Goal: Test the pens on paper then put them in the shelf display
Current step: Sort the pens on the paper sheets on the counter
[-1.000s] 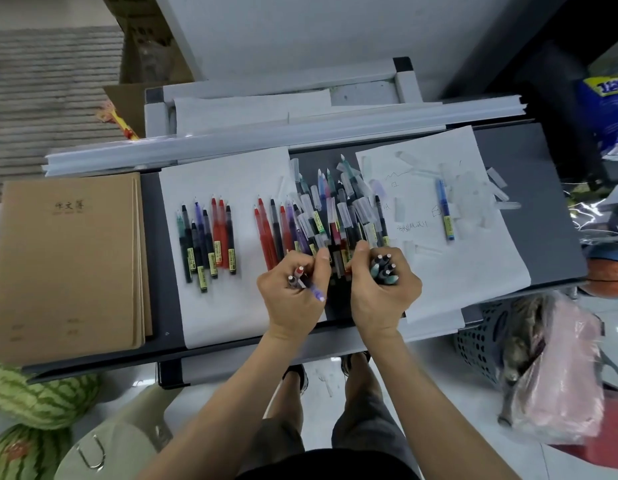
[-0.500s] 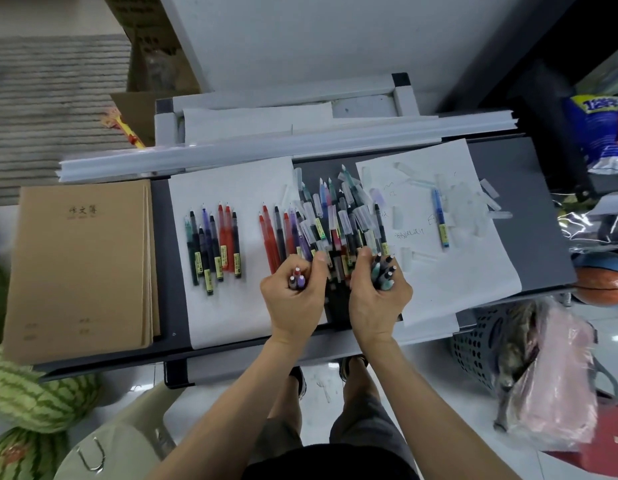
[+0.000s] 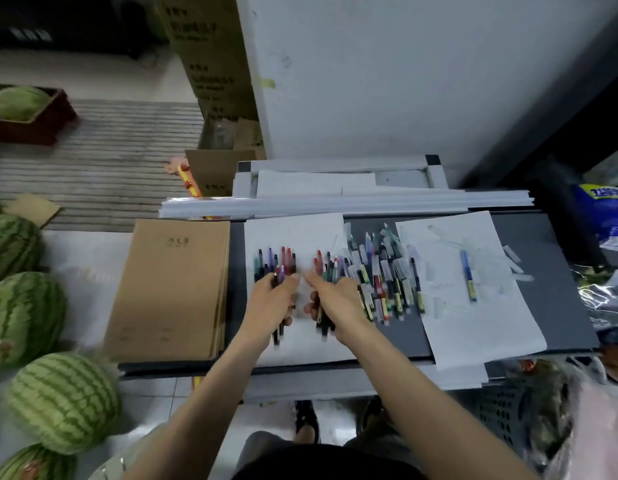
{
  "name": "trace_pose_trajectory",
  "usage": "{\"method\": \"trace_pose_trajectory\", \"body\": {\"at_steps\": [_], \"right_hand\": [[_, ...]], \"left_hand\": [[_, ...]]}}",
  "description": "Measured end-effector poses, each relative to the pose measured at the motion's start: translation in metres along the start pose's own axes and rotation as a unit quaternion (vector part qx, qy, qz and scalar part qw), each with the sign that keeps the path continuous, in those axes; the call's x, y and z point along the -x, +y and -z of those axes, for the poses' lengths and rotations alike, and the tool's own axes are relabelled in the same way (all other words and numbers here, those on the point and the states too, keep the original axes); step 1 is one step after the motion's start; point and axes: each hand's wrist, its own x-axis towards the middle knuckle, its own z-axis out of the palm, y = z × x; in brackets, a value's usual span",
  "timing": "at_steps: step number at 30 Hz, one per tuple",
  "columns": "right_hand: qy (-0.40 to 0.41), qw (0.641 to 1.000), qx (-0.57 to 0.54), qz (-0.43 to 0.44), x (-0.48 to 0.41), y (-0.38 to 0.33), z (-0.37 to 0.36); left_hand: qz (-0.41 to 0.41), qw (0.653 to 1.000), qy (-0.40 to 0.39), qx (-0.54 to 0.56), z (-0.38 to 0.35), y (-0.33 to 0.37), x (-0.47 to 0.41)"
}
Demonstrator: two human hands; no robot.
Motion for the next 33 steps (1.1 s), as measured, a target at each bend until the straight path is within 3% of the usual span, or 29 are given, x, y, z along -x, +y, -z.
{"method": "trace_pose_trajectory", "body": {"at_steps": [7,12,16,33], "right_hand": [[-0.044,0.997,0.058,-0.016,-0.017,-0.028,-0.032],[-0.072,0.988,0.139,-0.007,-0.020,-0.042,-0.052],[-0.061,0.971,0.229,0.026,-0.025,-0.043,-0.072],[-0.003,0.936,0.338,0.098,-0.027,-0.044,-0.085]], "left_hand": [[0.037,0.997,0.055,-0.037,0.052,0.012,-0.031],[0.003,0.978,0.064,-0.197,0.066,0.019,-0.043],[-0.022,0.962,0.076,-0.263,0.069,0.021,-0.047],[-0.059,0.960,0.131,-0.241,0.073,0.008,-0.042]]}}
